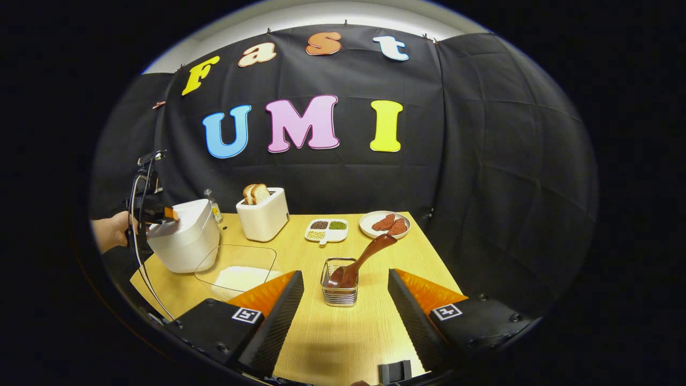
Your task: Close the left gripper, press the button to open the rice cooker; take a wooden spoon from the chopstick holder with the right hand, scoop a spoonful of rice and pour it into the rice cooker, then put the wooden spoon back into the chopstick holder.
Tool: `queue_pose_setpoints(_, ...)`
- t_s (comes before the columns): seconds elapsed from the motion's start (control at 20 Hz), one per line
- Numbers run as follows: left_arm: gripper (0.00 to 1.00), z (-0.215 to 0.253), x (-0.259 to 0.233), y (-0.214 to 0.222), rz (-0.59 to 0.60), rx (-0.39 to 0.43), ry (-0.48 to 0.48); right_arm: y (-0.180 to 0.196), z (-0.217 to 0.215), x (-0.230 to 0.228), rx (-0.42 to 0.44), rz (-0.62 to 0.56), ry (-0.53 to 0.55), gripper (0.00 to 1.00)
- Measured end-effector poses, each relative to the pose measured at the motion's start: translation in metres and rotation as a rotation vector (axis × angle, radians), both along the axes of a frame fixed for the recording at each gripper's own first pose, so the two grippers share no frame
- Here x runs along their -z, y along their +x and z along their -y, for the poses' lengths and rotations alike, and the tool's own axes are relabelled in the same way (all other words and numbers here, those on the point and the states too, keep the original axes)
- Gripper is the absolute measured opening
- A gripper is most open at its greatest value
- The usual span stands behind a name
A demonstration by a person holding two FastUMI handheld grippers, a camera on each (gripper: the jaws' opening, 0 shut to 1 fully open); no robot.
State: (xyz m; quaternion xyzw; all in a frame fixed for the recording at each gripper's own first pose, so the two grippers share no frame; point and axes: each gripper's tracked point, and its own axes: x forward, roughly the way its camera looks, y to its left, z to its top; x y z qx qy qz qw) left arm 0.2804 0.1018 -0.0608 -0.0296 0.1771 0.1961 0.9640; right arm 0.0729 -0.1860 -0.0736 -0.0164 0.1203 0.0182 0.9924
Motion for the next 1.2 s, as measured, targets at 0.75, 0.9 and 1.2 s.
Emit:
queue_pose_setpoints(0.75,0.96,0.141,-0.168,-0.127,0.403,0.126,0.104,0.075,-0.016,-0.124,-0.171,0.229,0.035,0.99)
queue_pose_setpoints(0.9,0.96,0.171,-0.166,-0.16,0.408,0.177,0.028,0.076,-0.01,-0.143,-0.176,0.254,0.045,0.98)
queue_pose_setpoints(1.2,0.97,0.153,-0.149,-0.205,0.379,0.237,0.071,0.045,-0.002,-0.141,-0.031,0.242,-0.001,0.98)
